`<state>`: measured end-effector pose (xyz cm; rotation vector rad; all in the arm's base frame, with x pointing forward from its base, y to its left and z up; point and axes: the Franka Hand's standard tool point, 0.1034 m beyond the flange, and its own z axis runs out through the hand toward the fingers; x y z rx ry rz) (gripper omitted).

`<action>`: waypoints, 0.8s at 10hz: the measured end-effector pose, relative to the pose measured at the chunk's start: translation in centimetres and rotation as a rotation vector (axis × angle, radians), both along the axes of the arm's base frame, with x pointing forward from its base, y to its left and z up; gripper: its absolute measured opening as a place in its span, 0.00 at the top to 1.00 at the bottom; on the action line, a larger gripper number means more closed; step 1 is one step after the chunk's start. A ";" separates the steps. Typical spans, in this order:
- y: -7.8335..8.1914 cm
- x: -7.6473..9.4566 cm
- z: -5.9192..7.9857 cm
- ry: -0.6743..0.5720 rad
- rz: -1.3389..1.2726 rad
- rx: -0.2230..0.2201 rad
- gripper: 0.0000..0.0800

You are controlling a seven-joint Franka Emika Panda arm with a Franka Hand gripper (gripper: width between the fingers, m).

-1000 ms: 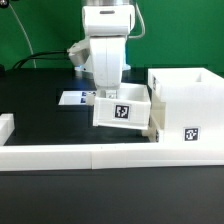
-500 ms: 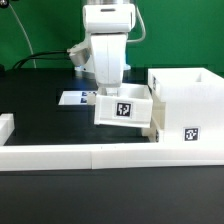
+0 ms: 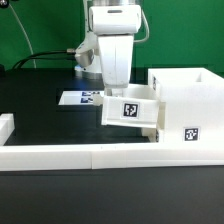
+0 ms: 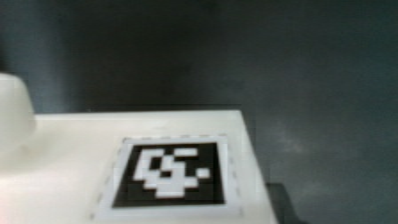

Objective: Assemble drawer

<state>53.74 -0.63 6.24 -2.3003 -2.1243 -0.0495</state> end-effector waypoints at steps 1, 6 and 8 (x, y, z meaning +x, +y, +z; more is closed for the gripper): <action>0.0 0.0 0.0 0.000 0.000 0.000 0.95; 0.1 -0.2 -0.2 0.011 0.023 -0.004 0.95; 0.1 -0.2 -0.2 0.011 0.022 -0.004 0.95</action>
Offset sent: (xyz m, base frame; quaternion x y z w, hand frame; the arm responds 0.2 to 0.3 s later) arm 0.0027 0.0061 -0.0028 0.0151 -0.0118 -0.0681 0.9975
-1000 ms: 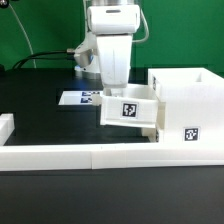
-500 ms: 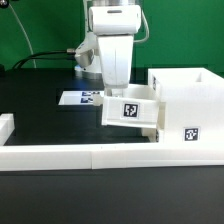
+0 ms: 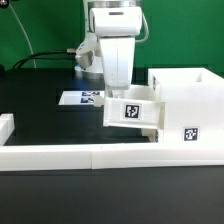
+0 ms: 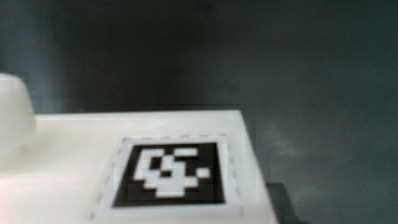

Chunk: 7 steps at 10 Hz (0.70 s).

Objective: Assemble drawer

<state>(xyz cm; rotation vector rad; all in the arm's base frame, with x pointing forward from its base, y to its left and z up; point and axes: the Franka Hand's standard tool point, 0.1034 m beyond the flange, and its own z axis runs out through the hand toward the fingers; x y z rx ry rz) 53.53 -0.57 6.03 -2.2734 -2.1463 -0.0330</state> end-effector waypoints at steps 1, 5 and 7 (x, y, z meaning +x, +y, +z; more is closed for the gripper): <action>0.0 0.0 0.0 0.000 0.000 0.000 0.95; 0.2 0.6 0.4 -0.012 -0.005 0.000 0.95; 0.1 0.5 0.3 -0.007 -0.006 0.000 0.95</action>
Offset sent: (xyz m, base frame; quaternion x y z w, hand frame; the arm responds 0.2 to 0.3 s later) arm 0.0107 0.0092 0.0075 0.0136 -0.0059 -0.0284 0.9995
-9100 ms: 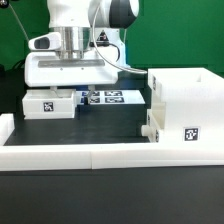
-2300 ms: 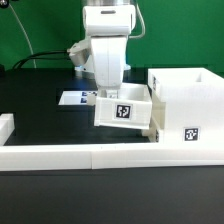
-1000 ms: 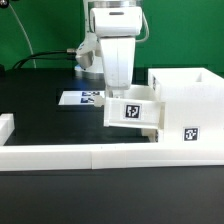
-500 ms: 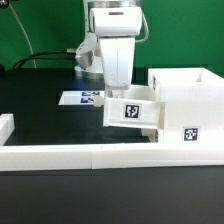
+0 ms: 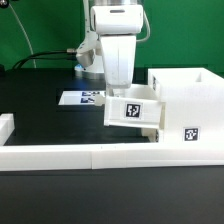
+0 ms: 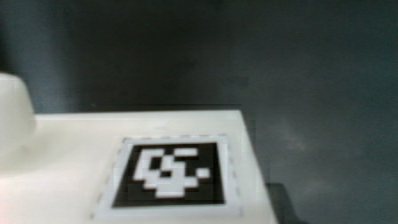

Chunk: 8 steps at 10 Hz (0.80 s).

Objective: Assemble drawer

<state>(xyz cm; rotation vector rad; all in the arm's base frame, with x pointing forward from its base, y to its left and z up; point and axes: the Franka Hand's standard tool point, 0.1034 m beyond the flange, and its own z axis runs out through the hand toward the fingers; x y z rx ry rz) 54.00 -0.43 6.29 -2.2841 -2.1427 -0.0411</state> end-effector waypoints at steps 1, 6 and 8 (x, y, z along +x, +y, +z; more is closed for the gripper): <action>0.0 0.0 0.0 0.000 0.000 0.000 0.95; 0.2 0.0 -0.2 -0.005 0.029 0.002 0.95; 0.2 -0.1 -0.3 -0.004 0.028 0.002 0.95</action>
Offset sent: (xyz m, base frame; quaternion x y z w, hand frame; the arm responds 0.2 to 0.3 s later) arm -0.0022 0.0123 -0.0037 0.0188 -0.0079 -0.0723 0.9972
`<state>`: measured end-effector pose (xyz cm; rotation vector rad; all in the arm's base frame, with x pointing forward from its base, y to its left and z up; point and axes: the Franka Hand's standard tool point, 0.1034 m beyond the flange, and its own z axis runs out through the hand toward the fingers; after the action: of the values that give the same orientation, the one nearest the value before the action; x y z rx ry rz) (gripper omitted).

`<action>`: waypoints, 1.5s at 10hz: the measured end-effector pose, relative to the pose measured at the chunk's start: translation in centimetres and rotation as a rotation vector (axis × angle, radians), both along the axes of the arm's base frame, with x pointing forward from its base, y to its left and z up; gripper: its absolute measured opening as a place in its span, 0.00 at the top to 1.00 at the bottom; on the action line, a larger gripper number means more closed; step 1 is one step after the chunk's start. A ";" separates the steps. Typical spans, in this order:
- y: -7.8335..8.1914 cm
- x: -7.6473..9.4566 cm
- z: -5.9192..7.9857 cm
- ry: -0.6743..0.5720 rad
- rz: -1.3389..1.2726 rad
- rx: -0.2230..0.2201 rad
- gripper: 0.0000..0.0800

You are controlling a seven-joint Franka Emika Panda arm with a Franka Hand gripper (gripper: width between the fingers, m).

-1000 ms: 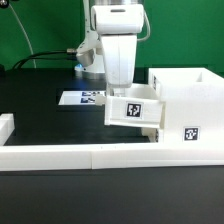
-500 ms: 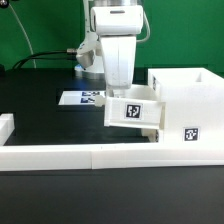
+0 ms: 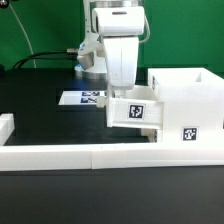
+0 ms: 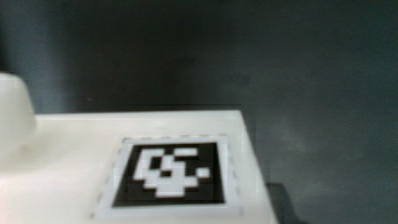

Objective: Assemble drawer

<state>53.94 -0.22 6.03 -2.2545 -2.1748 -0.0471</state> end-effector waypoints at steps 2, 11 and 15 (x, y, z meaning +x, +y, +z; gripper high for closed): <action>0.2 0.0 0.0 0.005 0.003 0.000 0.95; 0.2 0.1 0.0 0.000 0.020 -0.008 0.95; 1.1 0.1 0.0 0.002 0.047 -0.017 0.94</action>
Offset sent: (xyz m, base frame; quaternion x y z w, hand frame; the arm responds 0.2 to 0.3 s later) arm -0.0042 0.0191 -0.0028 0.0148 -0.0055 -0.0429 0.9990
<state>54.00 0.83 6.06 -2.2101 -2.2341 -0.0263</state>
